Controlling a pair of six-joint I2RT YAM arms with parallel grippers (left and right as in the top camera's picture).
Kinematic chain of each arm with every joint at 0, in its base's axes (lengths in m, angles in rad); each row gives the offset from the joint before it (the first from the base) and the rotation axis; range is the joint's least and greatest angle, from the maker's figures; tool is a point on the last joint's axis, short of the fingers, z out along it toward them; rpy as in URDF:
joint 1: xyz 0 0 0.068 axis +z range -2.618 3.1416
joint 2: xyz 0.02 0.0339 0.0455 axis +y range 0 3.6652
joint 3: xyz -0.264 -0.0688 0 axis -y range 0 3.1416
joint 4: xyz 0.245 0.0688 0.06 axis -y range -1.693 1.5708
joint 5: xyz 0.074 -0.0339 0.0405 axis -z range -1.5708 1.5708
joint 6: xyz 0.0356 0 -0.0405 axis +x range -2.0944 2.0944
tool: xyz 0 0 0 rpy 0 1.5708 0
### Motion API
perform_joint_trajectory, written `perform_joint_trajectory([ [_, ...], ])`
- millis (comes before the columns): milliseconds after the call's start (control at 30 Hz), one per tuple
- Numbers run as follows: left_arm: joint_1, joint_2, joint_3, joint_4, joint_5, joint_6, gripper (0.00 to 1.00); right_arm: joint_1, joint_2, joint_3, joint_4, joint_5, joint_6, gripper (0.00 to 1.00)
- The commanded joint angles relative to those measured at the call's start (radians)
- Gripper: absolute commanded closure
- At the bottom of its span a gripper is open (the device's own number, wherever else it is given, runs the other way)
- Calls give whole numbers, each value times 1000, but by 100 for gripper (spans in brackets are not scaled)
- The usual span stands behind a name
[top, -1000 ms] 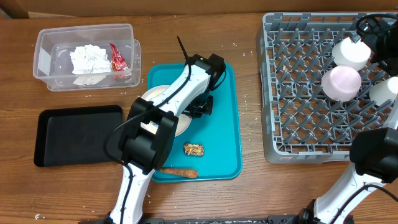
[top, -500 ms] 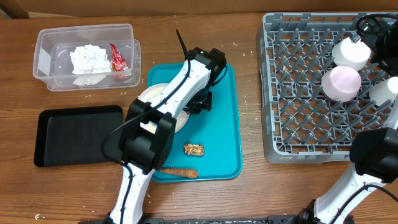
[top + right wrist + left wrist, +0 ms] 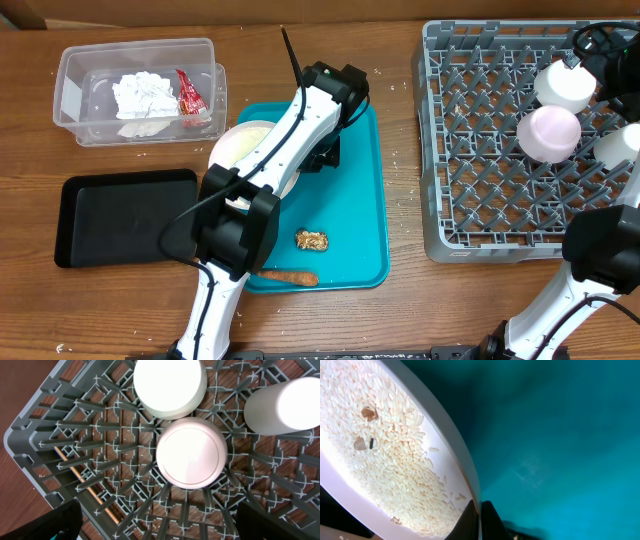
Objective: Sort waste into correct bins and load items into the dishwasher
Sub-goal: 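Grasp the white rice plate rim with the left gripper and lift it, then carry the rice plate left over the black tray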
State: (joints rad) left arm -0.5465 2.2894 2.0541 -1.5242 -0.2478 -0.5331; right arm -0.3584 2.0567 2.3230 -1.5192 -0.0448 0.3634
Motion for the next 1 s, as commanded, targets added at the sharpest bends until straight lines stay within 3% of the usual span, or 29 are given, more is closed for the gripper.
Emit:
perform_joint_trajectory([
  [0,-13,3,40,-20,-89,-61,96,3,-24,18,3,-2,4,0],
  [267,-4,0,87,-127,-167,-166,96,3,-24,18,3,-2,4,0],
  [533,37,-1,155,-153,-203,-179,96,3,-24,18,3,-2,4,0],
  [967,316,-85,178,-166,-94,-169,96,3,-24,18,3,-2,4,0],
])
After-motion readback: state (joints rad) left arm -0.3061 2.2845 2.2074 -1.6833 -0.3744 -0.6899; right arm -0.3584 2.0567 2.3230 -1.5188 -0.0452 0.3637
